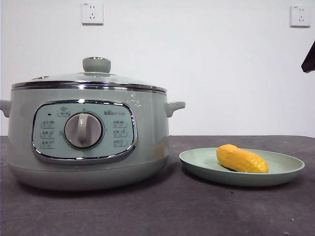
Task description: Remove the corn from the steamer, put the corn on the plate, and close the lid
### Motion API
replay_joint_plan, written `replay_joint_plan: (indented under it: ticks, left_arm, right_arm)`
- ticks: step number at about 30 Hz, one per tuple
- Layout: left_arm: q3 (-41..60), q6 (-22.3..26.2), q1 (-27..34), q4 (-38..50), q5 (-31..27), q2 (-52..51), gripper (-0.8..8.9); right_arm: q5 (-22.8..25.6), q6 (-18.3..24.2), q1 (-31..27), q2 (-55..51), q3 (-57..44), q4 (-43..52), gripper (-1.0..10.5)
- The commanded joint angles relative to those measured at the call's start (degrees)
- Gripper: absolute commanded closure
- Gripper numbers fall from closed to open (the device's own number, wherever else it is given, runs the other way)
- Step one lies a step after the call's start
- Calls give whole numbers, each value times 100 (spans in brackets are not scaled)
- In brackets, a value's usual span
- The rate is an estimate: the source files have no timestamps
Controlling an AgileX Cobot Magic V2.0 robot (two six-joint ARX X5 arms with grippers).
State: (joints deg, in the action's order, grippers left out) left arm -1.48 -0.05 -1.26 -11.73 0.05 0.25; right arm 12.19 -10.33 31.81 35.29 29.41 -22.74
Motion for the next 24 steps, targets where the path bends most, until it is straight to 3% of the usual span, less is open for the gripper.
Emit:
replay_joint_plan:
  ticks: [1,5,8,14,19,24]
  left_arm:
    - [85,-35,22,13,4,-15,817]
    - [85,-35,22,15,4,-15,817]
    - [85,-35,22,13,4,-15,817]
    - [85,-35,22,13,2,-15,817]
    - [85,-35,22,13,0,-15,817]
    - [85,-35,22,13,7,-15,817]
  right_arm:
    - [13,-55,4,-7,-37,26,946]
    - [13,-55,4,-7,-37,26,946]
    - [31,393,4,-7,-37,-85,946]
    - [17,730,-107,-678,-50,-638,946]
    - [-72,855,-938,-1499,-444,-310,946]
    - [-730,1003,-1897,-2415,-1388,887,946]
